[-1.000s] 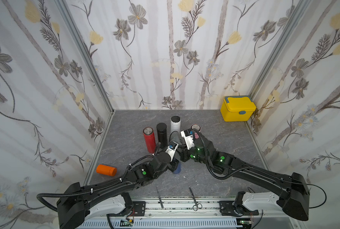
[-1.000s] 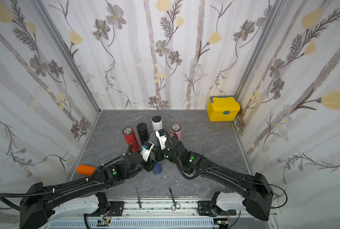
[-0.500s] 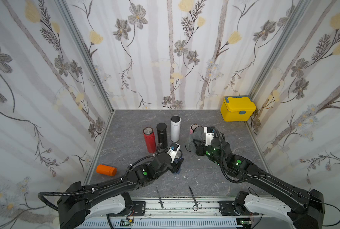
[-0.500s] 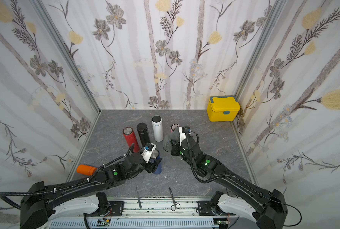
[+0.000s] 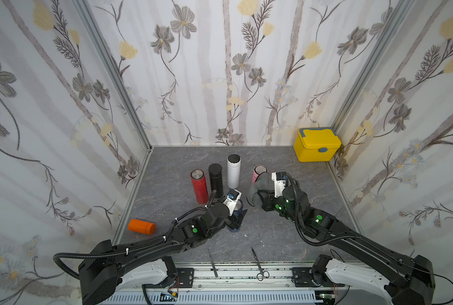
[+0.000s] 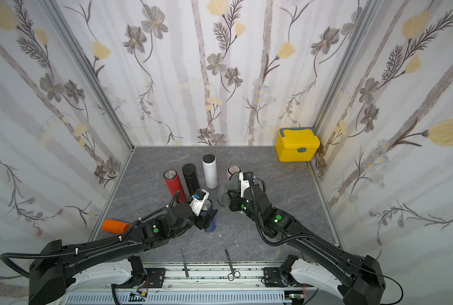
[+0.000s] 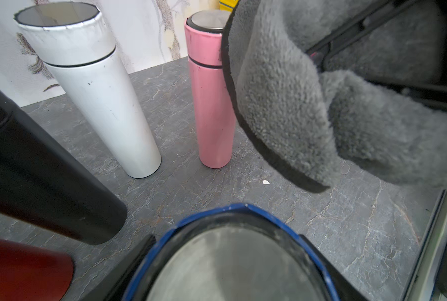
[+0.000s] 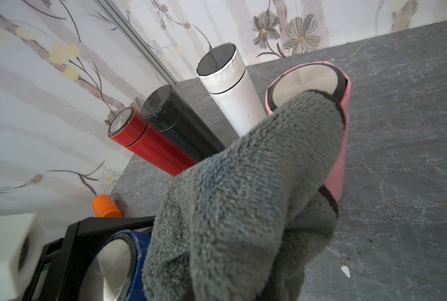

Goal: Wipe the surface of the thermos
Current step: Wipe the dirt from the surface of the thermos, then pick up the thermos from the center of the board.

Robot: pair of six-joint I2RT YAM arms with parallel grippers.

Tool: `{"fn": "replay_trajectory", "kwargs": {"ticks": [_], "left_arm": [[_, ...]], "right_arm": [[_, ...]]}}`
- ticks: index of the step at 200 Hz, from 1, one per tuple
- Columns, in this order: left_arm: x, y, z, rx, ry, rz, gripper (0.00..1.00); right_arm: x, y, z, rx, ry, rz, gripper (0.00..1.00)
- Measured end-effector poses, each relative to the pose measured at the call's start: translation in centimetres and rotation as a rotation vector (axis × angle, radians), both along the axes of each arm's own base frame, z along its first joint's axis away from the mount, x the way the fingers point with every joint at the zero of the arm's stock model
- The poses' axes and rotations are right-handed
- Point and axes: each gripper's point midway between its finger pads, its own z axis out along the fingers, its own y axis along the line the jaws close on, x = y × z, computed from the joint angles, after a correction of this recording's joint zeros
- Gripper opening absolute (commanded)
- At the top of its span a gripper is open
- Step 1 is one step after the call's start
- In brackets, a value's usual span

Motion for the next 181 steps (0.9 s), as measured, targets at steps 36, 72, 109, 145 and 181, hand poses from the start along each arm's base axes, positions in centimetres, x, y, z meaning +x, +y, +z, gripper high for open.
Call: {"fn": "replay_trajectory", "kwargs": {"ticks": [36, 72, 109, 145, 181], "left_arm": [[0.3, 0.2, 0.1, 0.002, -0.009, 0.017, 0.52], [0.2, 0.2, 0.2, -0.009, -0.010, 0.018, 0.00], [0.0, 1.0, 1.8, -0.072, 0.013, 0.049, 0.00], [-0.8, 2.8, 8.9, -0.351, 0.009, 0.110, 0.00], [-1.4, 4.1, 12.3, -0.533, 0.030, 0.138, 0.00]], "right_arm": [[-0.4, 0.0, -0.5, 0.017, 0.007, 0.010, 0.00], [-0.9, -0.3, -1.2, 0.020, 0.023, 0.013, 0.00], [-1.9, -0.8, -2.5, 0.037, 0.047, 0.033, 0.00], [-4.3, -1.5, -6.5, 0.074, 0.114, 0.080, 0.00], [-6.1, -1.2, -8.3, 0.162, 0.146, 0.143, 0.00]]}}
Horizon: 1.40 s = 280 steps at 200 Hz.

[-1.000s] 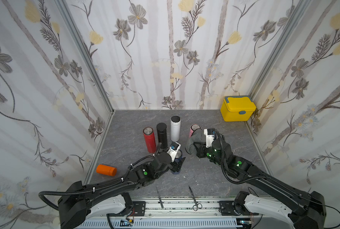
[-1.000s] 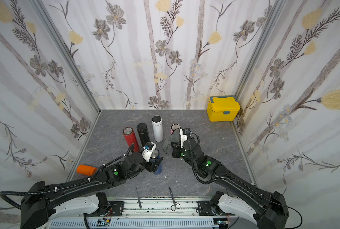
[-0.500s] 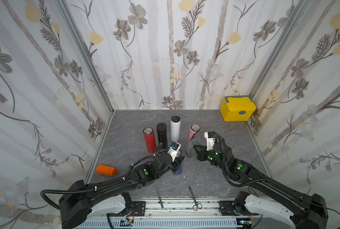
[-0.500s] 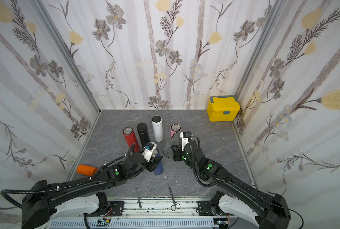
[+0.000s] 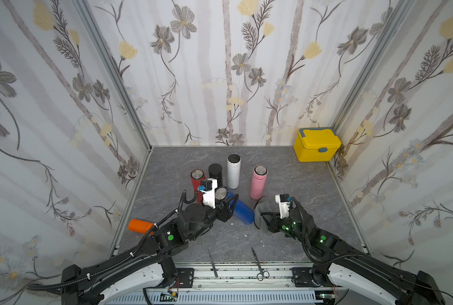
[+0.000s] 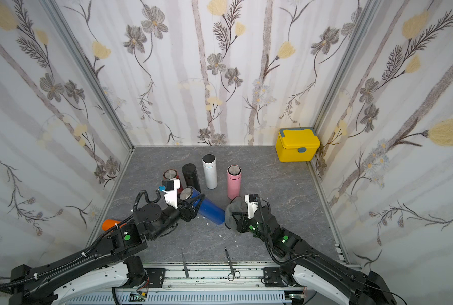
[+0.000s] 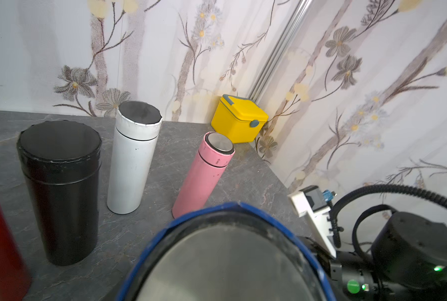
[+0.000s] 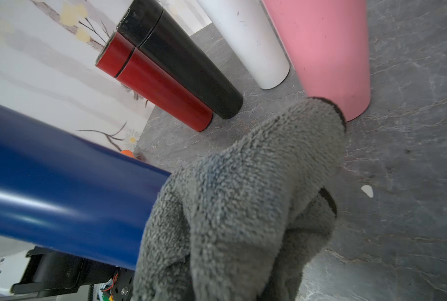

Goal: Wipe the surface of the thermos
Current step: Pick up the thermos from the center of the board, then wipe the dirt from the surface of the thermos.

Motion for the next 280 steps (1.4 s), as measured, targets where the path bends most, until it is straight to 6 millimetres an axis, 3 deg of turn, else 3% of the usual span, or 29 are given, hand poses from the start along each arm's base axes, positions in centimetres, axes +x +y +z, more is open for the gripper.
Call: {"fn": "replay_trajectory", "kwargs": {"ticks": [65, 96, 129, 149, 189, 252, 280], "left_arm": [[-0.4, 3.2, 1.5, -0.205, -0.037, 0.081, 0.00], [-0.5, 4.1, 1.7, -0.261, -0.042, 0.104, 0.00], [-0.8, 4.6, 2.7, -0.324, -0.055, 0.101, 0.00], [-0.8, 4.7, 3.0, -0.339, -0.060, 0.106, 0.00], [0.1, 4.1, 2.2, -0.332, -0.050, 0.132, 0.00], [0.2, 4.6, 3.2, -0.405, -0.067, 0.144, 0.00], [0.4, 4.4, 1.8, -0.338, -0.048, 0.151, 0.00]], "right_arm": [[-0.3, 2.0, 3.7, 0.157, -0.062, 0.081, 0.00], [-0.7, 2.6, 3.1, 0.164, -0.036, 0.106, 0.00], [-0.7, 2.7, 0.7, 0.093, 0.026, 0.097, 0.00], [-0.8, 3.1, 0.4, 0.078, 0.035, 0.102, 0.00], [-0.5, 4.2, 4.0, 0.128, -0.034, 0.132, 0.00], [-1.0, 1.4, 9.6, 0.135, -0.192, 0.077, 0.00], [-1.1, 0.8, 11.4, 0.168, -0.247, 0.070, 0.00]]}}
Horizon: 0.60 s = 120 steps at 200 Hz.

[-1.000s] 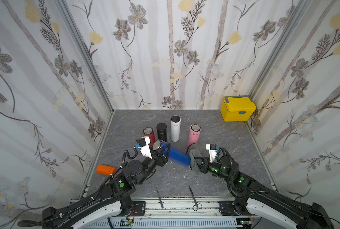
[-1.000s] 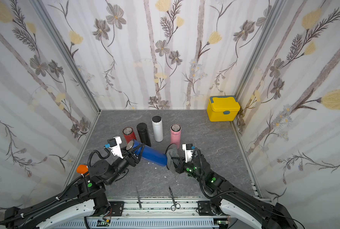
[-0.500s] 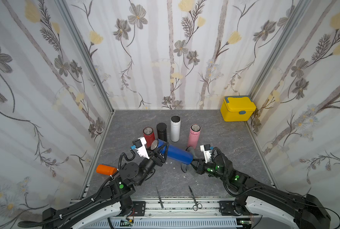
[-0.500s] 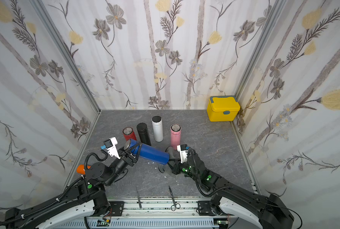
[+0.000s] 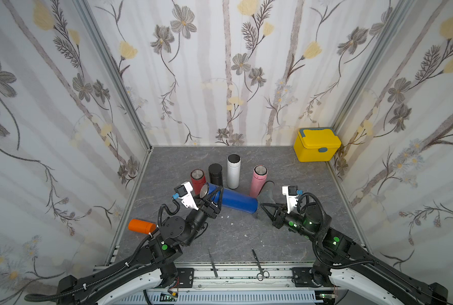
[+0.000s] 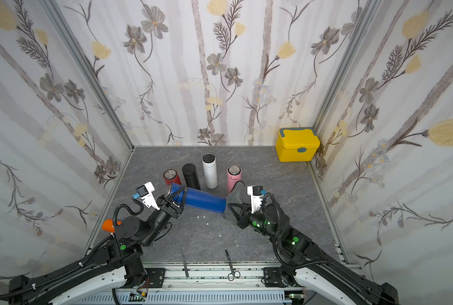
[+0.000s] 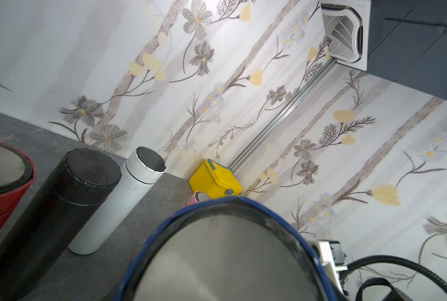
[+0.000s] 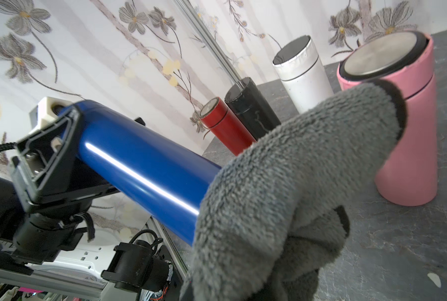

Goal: Wipe the surface of the thermos
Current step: Wipe the dirt from the surface of the thermos.

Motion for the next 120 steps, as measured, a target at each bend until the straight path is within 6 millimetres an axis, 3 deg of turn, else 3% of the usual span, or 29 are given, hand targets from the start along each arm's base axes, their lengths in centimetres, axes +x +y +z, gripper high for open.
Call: {"fn": "replay_trajectory", "kwargs": {"ticks": [23, 57, 87, 120], "left_arm": [[-0.1, -0.7, -1.8, 0.077, 0.031, -0.027, 0.00], [0.1, -1.1, -1.9, 0.096, 0.040, -0.033, 0.00], [0.1, -1.4, -1.4, 0.105, 0.030, -0.049, 0.00], [0.3, -1.1, -1.8, 0.137, 0.037, -0.033, 0.00]], "right_arm": [[-0.5, 0.4, 1.5, 0.048, -0.038, 0.037, 0.00], [-1.4, 2.1, 2.0, 0.080, -0.060, 0.128, 0.00], [-2.0, 4.0, -1.1, 0.030, -0.007, 0.197, 0.00], [-1.9, 3.6, -4.8, -0.031, 0.044, 0.169, 0.00]]}}
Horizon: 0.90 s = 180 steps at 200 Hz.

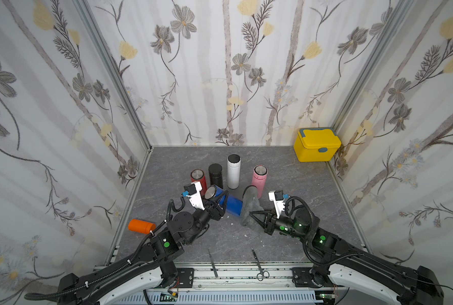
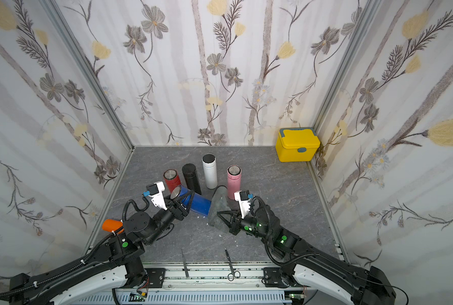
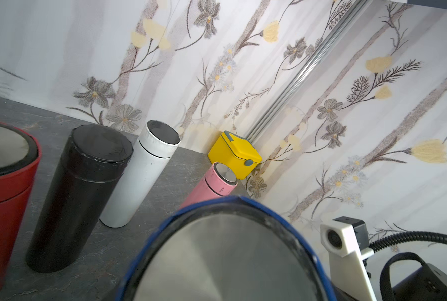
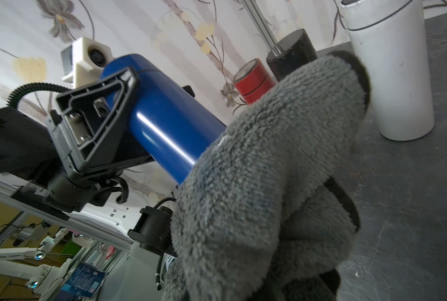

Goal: Wipe the surface of the thermos
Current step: Wipe the dirt from the surface of the thermos.

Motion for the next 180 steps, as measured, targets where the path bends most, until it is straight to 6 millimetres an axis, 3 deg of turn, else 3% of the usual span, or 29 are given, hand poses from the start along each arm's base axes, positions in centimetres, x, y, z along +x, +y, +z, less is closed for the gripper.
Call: {"fn": "replay_trajectory", "kwargs": {"ticks": [26, 54, 94, 107, 136, 180], "left_arm": [[0.0, 0.3, -0.1, 0.015, -0.001, 0.005, 0.00], [-0.3, 0.9, 1.4, -0.035, -0.032, 0.003, 0.00], [-0.4, 0.9, 2.4, -0.079, -0.051, -0.002, 0.00], [-0.3, 0.5, 2.1, -0.076, -0.047, -0.015, 0.00], [0.1, 0.2, 1.5, -0.083, -0.034, -0.012, 0.00], [0.2, 0.7, 2.1, -0.143, -0.043, -0.002, 0.00]], "right_arm": [[0.3, -1.8, -3.0, -0.061, 0.032, -0.075, 0.00], [0.7, -3.6, -5.8, -0.122, 0.078, -0.155, 0.00], [1.0, -3.2, -7.1, -0.147, 0.114, -0.160, 0.00], [1.3, -2.6, -6.8, -0.151, 0.118, -0.150, 0.00], [1.6, -1.0, -3.8, -0.088, 0.057, -0.107, 0.00], [1.3, -1.9, -1.1, -0.070, -0.028, -0.112, 0.00]]}}
